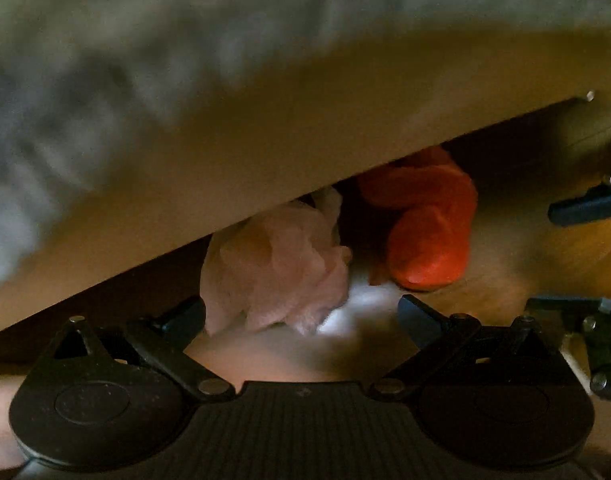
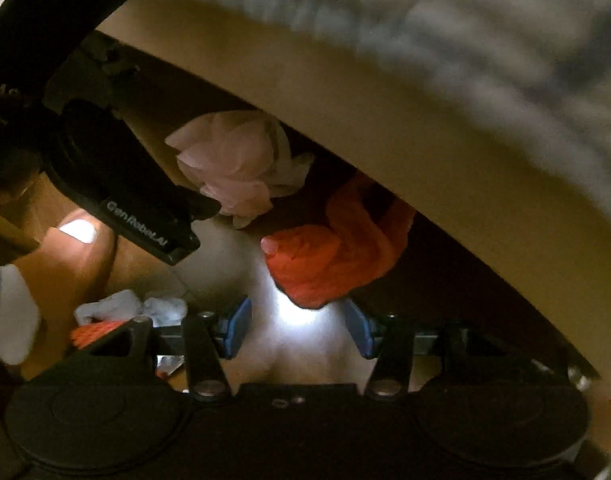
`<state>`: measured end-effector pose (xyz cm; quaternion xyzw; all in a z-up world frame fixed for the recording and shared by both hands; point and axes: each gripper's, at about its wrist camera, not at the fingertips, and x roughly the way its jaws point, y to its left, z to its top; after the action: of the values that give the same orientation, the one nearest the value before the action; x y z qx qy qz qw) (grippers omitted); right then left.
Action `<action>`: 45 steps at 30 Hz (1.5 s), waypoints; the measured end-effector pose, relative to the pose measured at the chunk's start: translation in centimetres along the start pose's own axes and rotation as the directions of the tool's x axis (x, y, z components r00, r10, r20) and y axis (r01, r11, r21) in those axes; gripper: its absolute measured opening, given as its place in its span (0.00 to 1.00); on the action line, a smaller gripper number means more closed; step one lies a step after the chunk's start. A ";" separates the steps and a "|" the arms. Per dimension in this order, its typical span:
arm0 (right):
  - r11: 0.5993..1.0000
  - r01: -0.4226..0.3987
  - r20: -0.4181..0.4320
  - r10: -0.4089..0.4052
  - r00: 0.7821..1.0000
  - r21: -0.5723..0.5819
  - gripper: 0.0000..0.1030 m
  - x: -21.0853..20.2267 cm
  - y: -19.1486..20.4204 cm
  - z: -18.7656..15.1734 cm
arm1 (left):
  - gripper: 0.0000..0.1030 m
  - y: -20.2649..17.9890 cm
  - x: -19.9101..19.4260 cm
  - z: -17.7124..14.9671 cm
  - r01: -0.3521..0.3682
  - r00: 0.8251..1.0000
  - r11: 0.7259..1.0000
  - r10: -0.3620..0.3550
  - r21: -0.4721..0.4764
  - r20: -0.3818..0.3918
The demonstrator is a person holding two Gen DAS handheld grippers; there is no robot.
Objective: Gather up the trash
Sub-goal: 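Move both tools back under the bed toward the bath puff and red bag, then grasp the pink bath puff with the left tool while the right tool grasps the red bag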
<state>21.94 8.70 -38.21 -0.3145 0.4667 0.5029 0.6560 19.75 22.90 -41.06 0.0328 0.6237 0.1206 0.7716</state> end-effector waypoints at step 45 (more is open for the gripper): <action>0.999 0.030 0.029 -0.031 0.999 0.021 0.12 -5.9 1.0 -0.1 | 0.04 -0.3 -4.4 -0.9 0.169 0.984 0.962 -0.154 0.214 -0.084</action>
<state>20.62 6.69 -32.69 -0.3076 0.4574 0.4926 0.6734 18.03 21.47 -37.10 0.0631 0.6593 -0.0115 0.7491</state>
